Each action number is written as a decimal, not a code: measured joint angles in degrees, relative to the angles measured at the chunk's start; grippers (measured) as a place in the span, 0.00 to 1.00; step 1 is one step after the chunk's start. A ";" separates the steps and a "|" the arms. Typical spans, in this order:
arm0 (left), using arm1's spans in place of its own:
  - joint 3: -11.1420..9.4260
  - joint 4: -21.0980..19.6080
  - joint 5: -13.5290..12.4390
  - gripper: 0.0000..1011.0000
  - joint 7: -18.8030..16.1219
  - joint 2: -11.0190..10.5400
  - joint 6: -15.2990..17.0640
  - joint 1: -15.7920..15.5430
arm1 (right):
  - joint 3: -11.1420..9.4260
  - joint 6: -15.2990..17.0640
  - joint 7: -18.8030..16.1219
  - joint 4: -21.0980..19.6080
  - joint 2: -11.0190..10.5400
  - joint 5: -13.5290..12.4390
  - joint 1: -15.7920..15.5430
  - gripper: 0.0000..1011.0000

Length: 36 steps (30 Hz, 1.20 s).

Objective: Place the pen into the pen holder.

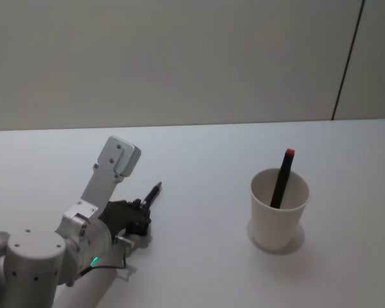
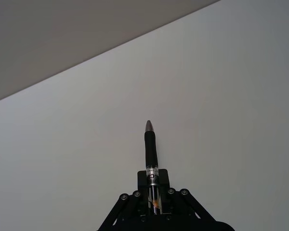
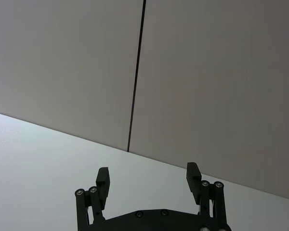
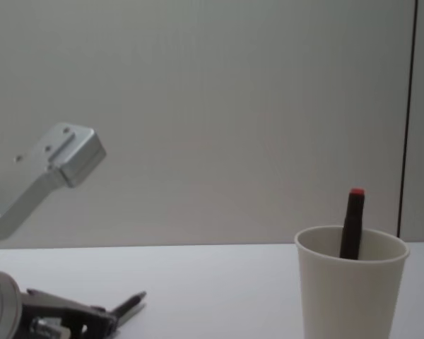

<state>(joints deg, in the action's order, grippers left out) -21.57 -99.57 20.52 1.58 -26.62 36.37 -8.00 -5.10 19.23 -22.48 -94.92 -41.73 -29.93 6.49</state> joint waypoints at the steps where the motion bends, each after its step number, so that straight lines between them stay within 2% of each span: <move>1: 0.09 -0.21 -0.29 0.13 -0.36 -0.07 -0.71 0.09 | 0.00 0.00 0.00 0.00 0.00 0.00 0.00 0.99; 9: 0.59 -1.28 -1.81 0.13 -2.17 -0.45 -4.51 0.53 | 0.00 0.00 0.00 0.00 0.00 0.00 0.00 0.99; 23: 1.65 -2.55 -5.02 0.13 -4.52 -0.72 -14.34 0.86 | 0.00 -0.01 -0.06 -0.04 0.00 -0.04 0.01 0.99; 27: 1.95 -2.61 -6.15 0.13 -4.91 -0.52 -18.13 0.69 | 0.10 0.00 -0.70 -0.44 0.06 -0.69 0.19 0.99; 30: 2.08 -2.61 -6.65 0.13 -5.01 -0.36 -19.82 0.50 | 0.15 0.05 -1.29 -0.77 0.11 -1.27 0.36 0.99; 36: 2.38 -2.18 -8.17 0.13 -5.10 0.32 -24.71 -0.30 | 0.48 0.52 -3.31 -2.12 0.31 -3.40 0.82 0.99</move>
<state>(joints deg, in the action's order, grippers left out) -19.19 -101.75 12.36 -3.52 -26.30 11.66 -8.31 -4.62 19.75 -25.79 -97.04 -41.43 -33.33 7.32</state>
